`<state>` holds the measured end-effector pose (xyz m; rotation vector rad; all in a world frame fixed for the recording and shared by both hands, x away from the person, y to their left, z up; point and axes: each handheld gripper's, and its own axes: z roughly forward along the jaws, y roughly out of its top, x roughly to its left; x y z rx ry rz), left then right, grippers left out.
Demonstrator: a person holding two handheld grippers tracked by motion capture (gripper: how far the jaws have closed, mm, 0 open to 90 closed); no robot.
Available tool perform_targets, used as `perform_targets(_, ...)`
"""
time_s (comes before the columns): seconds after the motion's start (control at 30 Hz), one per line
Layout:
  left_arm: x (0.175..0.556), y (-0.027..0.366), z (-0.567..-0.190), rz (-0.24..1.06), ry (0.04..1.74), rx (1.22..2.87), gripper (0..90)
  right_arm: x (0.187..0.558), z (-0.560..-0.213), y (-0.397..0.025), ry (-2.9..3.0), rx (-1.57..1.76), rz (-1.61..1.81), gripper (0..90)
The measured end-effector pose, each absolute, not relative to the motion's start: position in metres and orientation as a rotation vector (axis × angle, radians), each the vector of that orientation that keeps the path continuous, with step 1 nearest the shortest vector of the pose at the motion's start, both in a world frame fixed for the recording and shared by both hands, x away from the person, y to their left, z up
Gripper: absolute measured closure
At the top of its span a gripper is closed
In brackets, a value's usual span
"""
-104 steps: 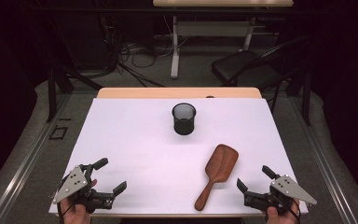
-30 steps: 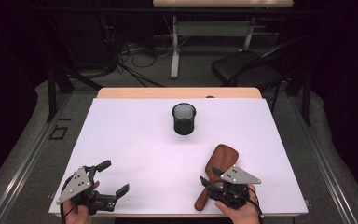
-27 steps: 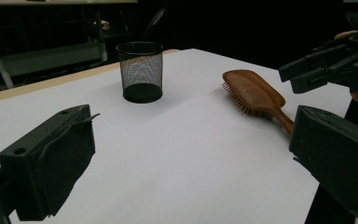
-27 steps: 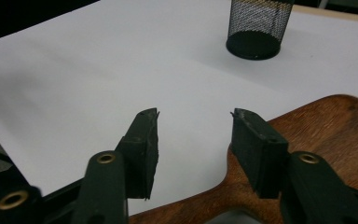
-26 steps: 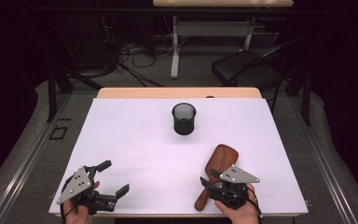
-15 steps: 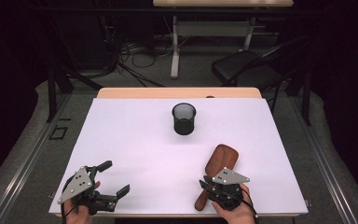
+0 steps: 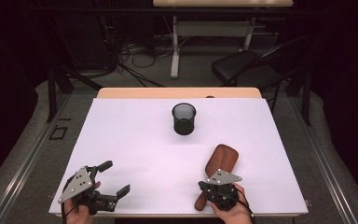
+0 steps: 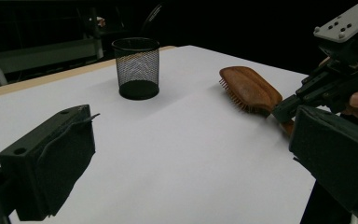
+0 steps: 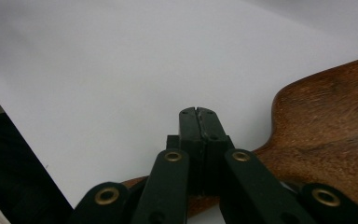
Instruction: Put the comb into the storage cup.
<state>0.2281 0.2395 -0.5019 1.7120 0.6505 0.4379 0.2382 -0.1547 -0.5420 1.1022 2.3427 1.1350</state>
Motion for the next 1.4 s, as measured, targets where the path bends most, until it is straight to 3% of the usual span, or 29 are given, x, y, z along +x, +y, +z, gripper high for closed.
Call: perform_targets(1.4,0.2291,0.2396,-0.5031,0.432,0.652,1.724,0.4,0.2389,-0.5492,-0.1571,2.377,1.138,1.016,90.0)
